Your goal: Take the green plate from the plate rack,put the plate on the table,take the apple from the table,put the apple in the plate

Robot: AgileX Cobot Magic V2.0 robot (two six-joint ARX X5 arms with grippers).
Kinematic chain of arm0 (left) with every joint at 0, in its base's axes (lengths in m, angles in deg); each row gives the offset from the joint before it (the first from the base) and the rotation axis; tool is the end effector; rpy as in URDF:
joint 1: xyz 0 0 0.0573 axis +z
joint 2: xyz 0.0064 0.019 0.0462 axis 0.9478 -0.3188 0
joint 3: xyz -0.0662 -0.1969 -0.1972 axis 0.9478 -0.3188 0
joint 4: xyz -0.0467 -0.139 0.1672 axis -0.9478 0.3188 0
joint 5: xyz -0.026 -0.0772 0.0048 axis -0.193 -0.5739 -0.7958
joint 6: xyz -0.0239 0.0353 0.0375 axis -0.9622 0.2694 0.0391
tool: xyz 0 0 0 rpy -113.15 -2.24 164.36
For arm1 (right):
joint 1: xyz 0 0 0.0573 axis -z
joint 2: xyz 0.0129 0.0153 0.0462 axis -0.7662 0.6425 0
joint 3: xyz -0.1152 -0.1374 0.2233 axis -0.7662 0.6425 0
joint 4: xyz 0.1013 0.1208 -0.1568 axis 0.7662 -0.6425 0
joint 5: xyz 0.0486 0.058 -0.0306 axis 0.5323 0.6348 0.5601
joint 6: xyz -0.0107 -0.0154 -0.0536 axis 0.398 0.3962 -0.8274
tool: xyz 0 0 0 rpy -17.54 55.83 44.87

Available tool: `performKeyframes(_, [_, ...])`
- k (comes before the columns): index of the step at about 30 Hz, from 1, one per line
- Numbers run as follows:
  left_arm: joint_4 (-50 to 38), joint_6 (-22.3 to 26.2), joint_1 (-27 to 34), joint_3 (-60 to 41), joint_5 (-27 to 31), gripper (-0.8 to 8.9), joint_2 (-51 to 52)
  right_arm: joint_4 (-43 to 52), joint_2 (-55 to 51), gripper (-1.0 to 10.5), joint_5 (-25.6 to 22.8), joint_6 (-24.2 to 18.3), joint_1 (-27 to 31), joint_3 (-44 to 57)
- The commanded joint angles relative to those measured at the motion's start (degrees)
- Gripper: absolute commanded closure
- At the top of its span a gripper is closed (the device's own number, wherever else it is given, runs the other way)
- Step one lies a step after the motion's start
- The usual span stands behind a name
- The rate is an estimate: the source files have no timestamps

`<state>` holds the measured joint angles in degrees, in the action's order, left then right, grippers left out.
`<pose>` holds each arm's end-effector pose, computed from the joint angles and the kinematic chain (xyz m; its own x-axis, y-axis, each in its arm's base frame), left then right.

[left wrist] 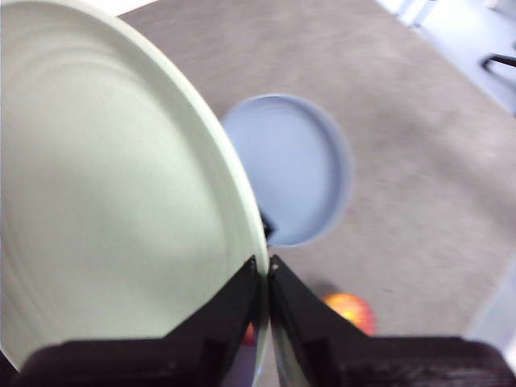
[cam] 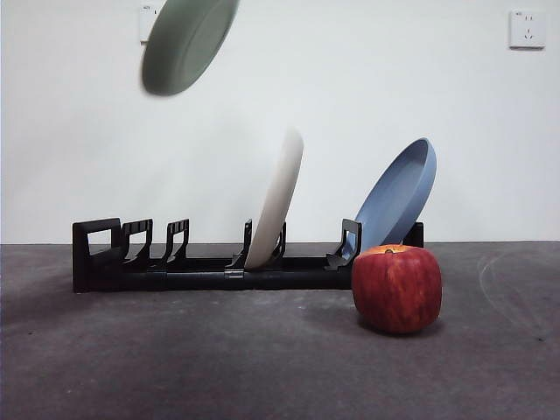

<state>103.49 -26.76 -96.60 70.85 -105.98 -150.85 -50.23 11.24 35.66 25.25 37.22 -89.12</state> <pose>0.2849 -0.1466 0.4852 0.5020 -0.6084 -0.6147 0.6606 0.7285 -0.1815 0.1509 0.0531 0.4331 0.6021 0.6918 -0.3985 -0.5410 0.7206 0.4336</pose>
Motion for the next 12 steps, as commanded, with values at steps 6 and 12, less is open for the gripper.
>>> performKeyframes(6, [0.13, 2.21, -15.45, -1.6, 10.16, 8.22, 10.82, -1.66, 0.04, 4.2, -0.24, -1.66, -0.11, -0.31])
performKeyframes(12, [0.13, 1.7, -27.56, -17.73, 22.56, 8.22, 21.92, -2.34, 0.04, 4.2, -0.24, -1.75, -0.11, -0.31])
